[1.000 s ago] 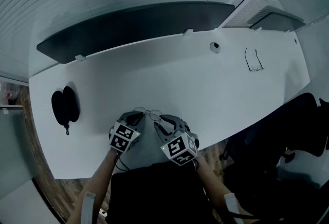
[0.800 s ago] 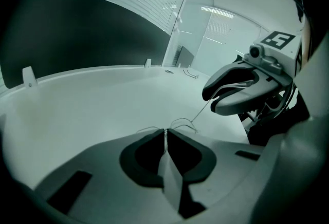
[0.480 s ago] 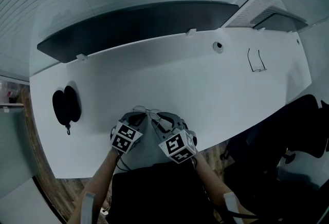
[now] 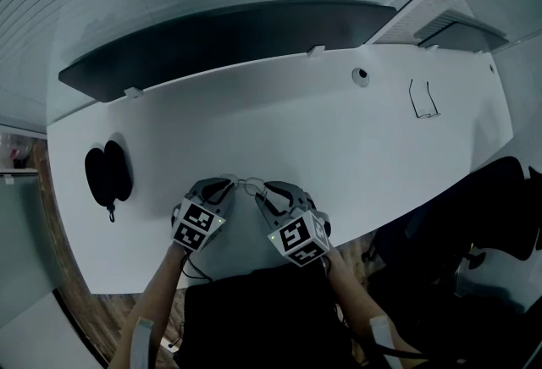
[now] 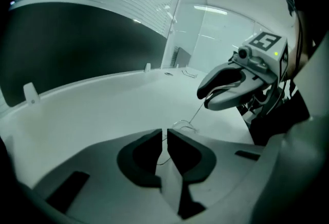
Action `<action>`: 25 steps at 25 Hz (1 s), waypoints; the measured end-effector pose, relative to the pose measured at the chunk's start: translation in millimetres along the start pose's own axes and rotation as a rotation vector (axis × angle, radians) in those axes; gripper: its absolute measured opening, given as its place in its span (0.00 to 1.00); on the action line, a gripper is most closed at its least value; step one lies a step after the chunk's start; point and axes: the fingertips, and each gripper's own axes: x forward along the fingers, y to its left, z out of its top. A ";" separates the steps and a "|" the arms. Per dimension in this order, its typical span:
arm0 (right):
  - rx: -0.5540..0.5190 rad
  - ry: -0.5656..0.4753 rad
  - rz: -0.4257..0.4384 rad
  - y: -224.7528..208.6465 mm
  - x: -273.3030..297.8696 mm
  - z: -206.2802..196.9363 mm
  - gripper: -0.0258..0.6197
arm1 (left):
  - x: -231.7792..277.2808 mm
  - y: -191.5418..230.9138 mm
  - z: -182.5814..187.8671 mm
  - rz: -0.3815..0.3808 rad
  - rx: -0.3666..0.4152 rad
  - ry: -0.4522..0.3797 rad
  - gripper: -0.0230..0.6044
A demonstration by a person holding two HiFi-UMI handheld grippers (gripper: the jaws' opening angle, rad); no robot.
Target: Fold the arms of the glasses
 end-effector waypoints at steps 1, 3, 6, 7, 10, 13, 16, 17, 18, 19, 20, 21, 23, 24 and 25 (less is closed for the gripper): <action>-0.001 0.001 0.003 0.0 0.5 -0.3 0.22 | 3.1 0.1 -3.2 0.000 0.057 0.032 0.08; -0.003 0.001 0.007 0.3 1.7 -0.1 0.22 | 9.3 -2.1 -10.5 0.002 0.211 0.112 0.08; -0.009 -0.002 0.005 -0.5 1.9 3.3 0.19 | 15.2 -2.6 -14.2 0.013 0.365 0.189 0.08; -0.010 -0.001 0.004 -0.8 1.9 3.4 0.17 | 16.7 -1.3 -13.9 0.016 0.367 0.197 0.08; -0.003 0.009 -0.007 -2.1 1.2 -0.8 0.14 | 18.8 1.2 -12.4 0.018 0.324 0.195 0.06; 0.014 0.008 -0.016 -3.3 0.7 -4.1 0.10 | 18.3 0.7 -12.7 0.016 0.295 0.185 0.06; 0.007 0.008 -0.028 -4.5 2.6 -3.7 0.09 | 18.5 1.4 -13.4 0.016 0.268 0.173 0.06; 0.002 0.009 -0.033 -4.7 3.3 -3.4 0.09 | 18.7 1.6 -13.4 0.017 0.261 0.170 0.06; -0.005 0.011 -0.036 -5.0 3.8 -2.9 0.08 | 18.7 1.6 -13.5 0.017 0.255 0.168 0.06; -0.010 0.012 -0.039 -5.3 4.1 -2.6 0.08 | 18.7 1.6 -13.4 0.017 0.250 0.166 0.06; -0.015 0.014 -0.042 -5.9 4.4 -2.2 0.08 | 18.7 1.6 -13.2 0.016 0.246 0.165 0.06; -0.020 0.017 -0.043 -6.4 4.7 -1.9 0.08 | 18.7 1.6 -13.1 0.015 0.241 0.163 0.06; -0.031 0.023 -0.042 -6.5 5.8 -1.6 0.08 | 18.8 1.5 -13.2 0.014 0.234 0.159 0.06; -0.040 0.028 -0.039 -5.8 6.7 -1.9 0.07 | 18.8 1.4 -13.3 0.014 0.230 0.158 0.06; -0.050 0.034 -0.035 -4.5 7.9 -2.5 0.07 | 18.9 1.3 -13.5 0.013 0.225 0.156 0.06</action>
